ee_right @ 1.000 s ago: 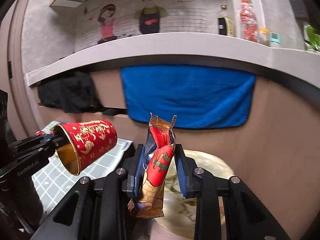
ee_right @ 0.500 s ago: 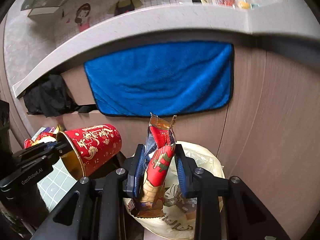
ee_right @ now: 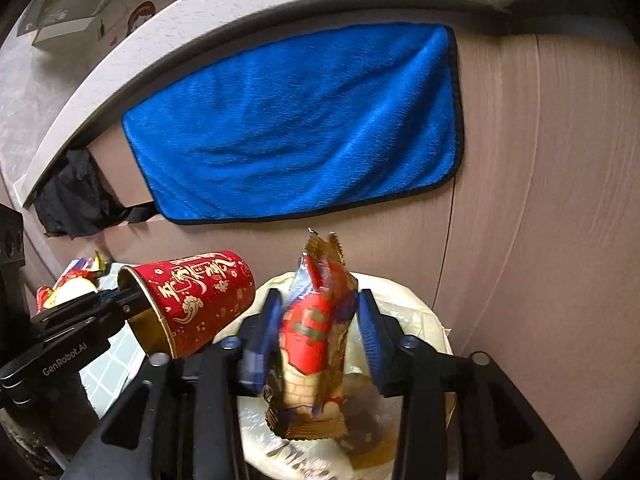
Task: Collect trash
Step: 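Carry cup and wrapper to the yellow trash bag and release both, then move both grippers back over the trash on the table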
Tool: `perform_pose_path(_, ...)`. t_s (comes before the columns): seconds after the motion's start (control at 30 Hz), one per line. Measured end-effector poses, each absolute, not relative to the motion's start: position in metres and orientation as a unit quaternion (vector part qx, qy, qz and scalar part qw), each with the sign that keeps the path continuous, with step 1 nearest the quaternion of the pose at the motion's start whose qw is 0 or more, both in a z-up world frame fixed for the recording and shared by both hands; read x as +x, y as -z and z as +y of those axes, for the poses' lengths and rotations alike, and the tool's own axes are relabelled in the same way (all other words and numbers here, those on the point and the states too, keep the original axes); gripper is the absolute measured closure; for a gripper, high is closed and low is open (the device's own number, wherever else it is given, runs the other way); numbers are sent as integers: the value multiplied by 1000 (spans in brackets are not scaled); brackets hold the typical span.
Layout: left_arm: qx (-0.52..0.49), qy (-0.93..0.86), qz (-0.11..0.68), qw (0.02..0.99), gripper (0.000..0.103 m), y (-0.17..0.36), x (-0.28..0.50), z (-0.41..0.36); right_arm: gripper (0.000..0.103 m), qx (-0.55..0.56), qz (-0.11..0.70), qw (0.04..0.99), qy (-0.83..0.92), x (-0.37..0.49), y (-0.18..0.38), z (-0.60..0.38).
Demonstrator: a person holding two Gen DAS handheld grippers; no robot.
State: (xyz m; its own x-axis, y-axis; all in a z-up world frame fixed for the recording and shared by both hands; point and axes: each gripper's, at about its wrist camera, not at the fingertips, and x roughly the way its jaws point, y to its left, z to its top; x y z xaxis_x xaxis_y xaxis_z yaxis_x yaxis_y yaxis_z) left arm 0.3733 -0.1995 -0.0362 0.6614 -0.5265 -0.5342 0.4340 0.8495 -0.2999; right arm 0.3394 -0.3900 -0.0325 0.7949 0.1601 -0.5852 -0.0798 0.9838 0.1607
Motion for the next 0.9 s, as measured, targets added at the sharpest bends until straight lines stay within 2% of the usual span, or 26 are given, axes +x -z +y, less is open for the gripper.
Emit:
perform_pose_path(0.03, -79, 277, 321, 902, 88, 39, 379, -201, 48, 63, 312, 947, -55, 342, 36, -393)
perform_pose_path(0.07, -87, 286, 332, 895, 77, 43, 385, -201, 44, 64, 311, 947, -48, 344, 38, -396)
perform_pose_path(0.1, -98, 290, 348, 886, 62, 48, 393, -200, 42, 71, 312, 947, -42, 346, 40, -400)
perform_pose_path(0.17, -115, 289, 362, 879, 53, 53, 400, -195, 42, 89, 311, 945, -51, 346, 43, -406)
perform_pose_path(0.43, -120, 262, 343, 894, 47, 32, 381, -164, 42, 98, 320, 940, -62, 346, 47, -407)
perform_pose_path(0.67, -85, 198, 292, 932, 45, -8, 332, -99, 42, 90, 309, 945, -55, 317, 28, -394)
perform_pose_path(0.9, -82, 157, 256, 950, 43, -19, 301, -42, 42, 84, 299, 949, -48, 290, 9, -372)
